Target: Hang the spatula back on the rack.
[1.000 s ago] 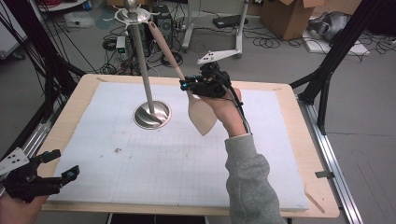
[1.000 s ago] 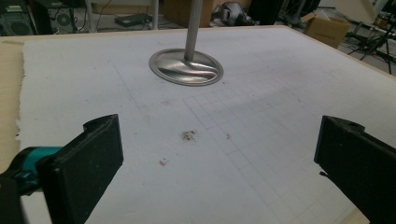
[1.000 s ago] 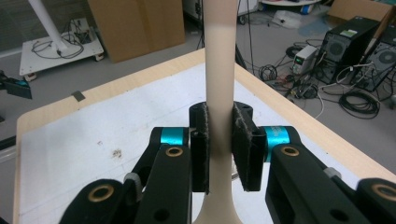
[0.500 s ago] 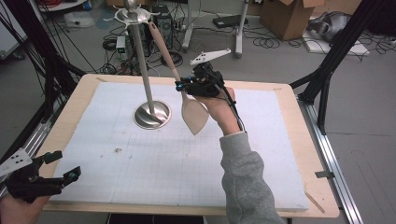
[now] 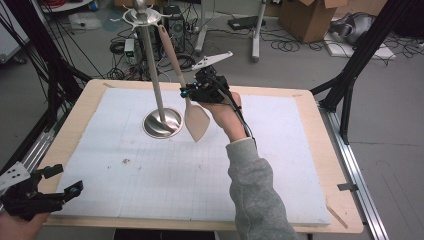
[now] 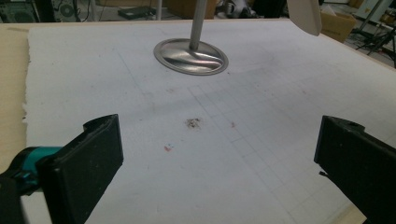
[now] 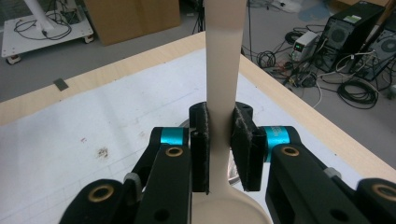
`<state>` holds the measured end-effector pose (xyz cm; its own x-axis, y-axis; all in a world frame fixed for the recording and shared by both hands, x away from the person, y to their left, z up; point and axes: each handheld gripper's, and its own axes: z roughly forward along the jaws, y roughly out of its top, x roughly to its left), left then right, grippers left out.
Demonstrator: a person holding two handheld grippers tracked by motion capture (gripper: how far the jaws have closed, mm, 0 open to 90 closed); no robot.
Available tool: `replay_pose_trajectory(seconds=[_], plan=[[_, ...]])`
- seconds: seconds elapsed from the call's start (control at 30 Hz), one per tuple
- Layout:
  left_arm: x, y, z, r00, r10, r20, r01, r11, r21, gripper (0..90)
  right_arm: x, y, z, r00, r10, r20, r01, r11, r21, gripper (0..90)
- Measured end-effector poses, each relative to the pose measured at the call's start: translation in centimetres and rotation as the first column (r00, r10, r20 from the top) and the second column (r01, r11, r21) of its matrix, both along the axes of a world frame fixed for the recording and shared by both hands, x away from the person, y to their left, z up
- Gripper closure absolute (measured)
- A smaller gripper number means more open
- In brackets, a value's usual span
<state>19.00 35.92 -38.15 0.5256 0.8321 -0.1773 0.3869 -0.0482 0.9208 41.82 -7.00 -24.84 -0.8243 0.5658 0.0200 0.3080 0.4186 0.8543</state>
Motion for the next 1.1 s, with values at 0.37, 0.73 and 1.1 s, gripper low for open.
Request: replay_pose_trajectory(seconds=[0.37,0.73,1.1], plan=[[-0.3,0.1,-0.1,1.0,0.001,-0.003,-0.001,1.0,0.0,1.7,0.7,1.2,-0.4,1.0,-0.005,-0.005,0.005,1.0,-0.002,78.6],[-0.5,0.3,-0.2,1.0,0.005,-0.004,-0.005,1.0,0.001,1.7,1.6,2.8,-0.7,0.9999,-0.008,-0.007,0.008,0.9999,-0.01,78.4],[-0.8,0.3,-0.1,1.0,0.005,-0.004,-0.005,1.0,0.002,1.7,1.9,3.4,-0.9,0.9999,-0.012,-0.009,0.012,0.9999,0.004,78.4]])
